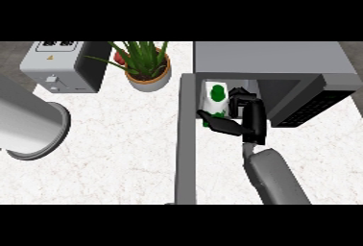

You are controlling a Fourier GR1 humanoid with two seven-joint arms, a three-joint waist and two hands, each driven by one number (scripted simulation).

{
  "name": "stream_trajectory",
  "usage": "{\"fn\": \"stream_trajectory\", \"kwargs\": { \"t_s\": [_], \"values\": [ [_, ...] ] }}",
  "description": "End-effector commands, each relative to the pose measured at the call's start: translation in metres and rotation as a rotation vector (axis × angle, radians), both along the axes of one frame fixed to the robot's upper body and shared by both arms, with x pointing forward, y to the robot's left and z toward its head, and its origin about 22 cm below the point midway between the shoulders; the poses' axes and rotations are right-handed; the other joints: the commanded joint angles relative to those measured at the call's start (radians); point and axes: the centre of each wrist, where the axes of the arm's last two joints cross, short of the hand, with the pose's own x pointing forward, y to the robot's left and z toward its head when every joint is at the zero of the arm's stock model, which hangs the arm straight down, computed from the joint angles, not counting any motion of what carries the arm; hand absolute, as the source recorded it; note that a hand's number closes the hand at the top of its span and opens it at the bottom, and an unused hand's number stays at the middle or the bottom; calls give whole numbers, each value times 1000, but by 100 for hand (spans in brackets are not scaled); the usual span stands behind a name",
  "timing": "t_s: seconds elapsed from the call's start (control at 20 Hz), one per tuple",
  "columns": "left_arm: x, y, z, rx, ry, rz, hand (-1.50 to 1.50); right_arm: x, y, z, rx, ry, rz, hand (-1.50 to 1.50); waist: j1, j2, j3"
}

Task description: Pick up the milk, place it into the microwave and close the microwave

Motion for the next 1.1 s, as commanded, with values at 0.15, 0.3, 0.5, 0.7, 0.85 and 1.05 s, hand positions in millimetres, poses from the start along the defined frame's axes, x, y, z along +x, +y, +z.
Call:
{"fn": "stream_trajectory", "kwargs": {
  "t_s": [0.15,0.3,0.5,0.7,0.85,1.05],
  "values": [
    [-8,9,-2,14,4,-10,-150,43,-11,-28,19,13,-33,150,12,3,-1],
    [-14,18,6,3,-5,-11,-150,52,-8,-35,-23,5,-6,150,16,3,0],
    [21,16,-5,8,5,12,-150,71,-13,-27,-58,-62,-10,150,13,7,-1],
    [18,25,-10,-18,7,-19,-150,83,-23,-21,-141,-113,-51,150,26,12,-1],
    [10,14,-12,-20,14,-19,-150,99,-22,-1,-183,-128,-76,150,34,12,0],
    [6,19,-7,-9,-6,-22,-150,93,-19,-14,-294,-138,-109,150,46,16,0]
  ]
}}
